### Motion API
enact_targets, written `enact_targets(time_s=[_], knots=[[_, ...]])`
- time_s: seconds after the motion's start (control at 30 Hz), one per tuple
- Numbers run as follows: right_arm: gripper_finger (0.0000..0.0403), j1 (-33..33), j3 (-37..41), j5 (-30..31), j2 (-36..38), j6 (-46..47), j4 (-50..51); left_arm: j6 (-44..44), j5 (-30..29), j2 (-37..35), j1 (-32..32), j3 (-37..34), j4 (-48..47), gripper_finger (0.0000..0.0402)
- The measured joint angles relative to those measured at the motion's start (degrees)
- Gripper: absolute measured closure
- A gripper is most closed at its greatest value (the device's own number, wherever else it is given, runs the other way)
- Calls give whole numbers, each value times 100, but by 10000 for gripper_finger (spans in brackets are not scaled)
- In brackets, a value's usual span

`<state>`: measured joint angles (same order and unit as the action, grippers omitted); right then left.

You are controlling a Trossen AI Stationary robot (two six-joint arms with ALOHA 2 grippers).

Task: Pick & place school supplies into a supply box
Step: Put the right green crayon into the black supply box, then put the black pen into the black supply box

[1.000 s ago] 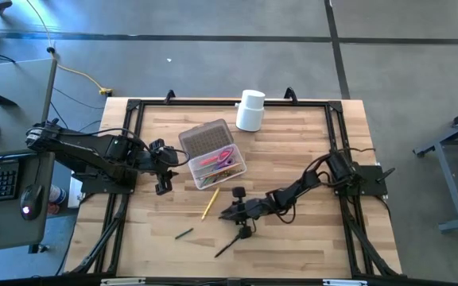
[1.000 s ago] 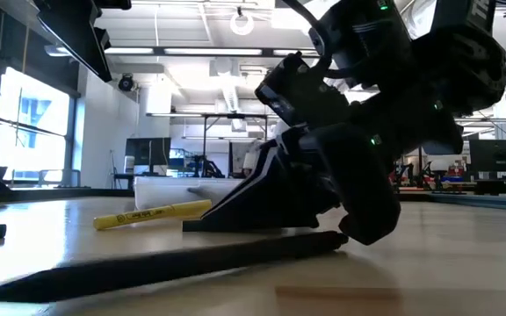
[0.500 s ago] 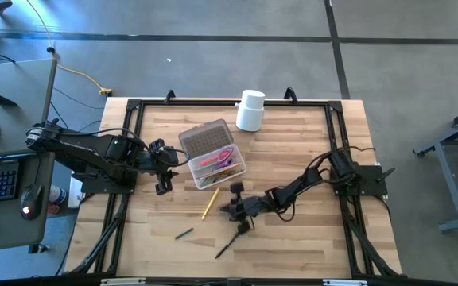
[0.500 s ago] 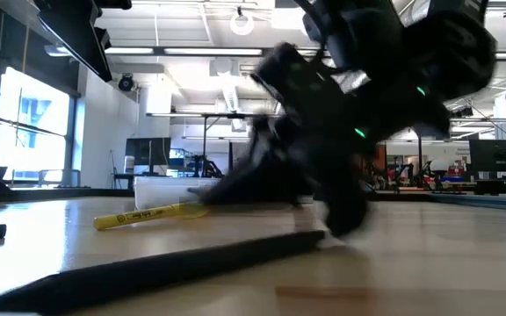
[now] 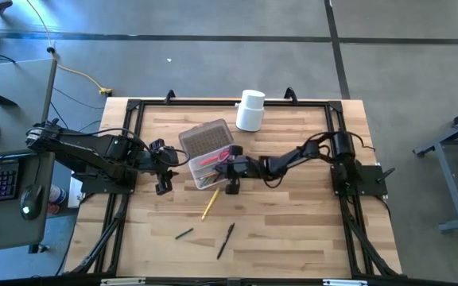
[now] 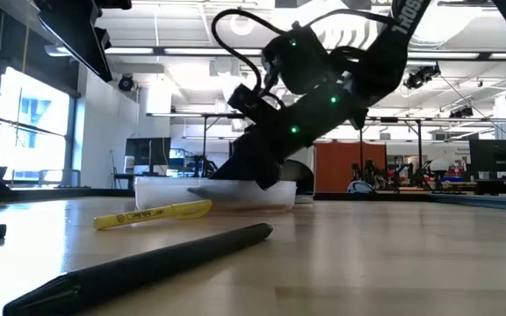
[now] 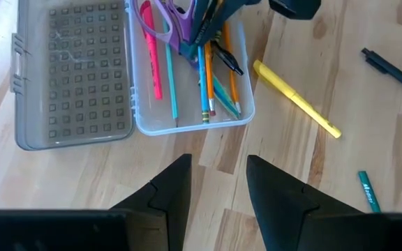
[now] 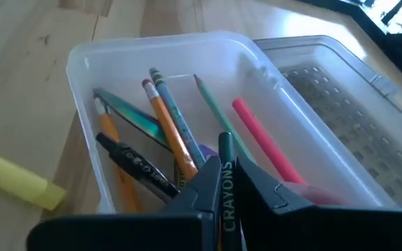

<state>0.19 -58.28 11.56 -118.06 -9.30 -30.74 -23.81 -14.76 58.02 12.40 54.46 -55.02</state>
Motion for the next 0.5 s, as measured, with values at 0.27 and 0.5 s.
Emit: enact_targets(time_s=[0.27, 0.5], knots=[[355, -84, 0, -207, 0, -118, -64, 96, -260, 0, -2, 0, 4, 229], [314, 212, -4, -166, 22, -134, -444, 107, -283, -1, -2, 0, 9, 229]])
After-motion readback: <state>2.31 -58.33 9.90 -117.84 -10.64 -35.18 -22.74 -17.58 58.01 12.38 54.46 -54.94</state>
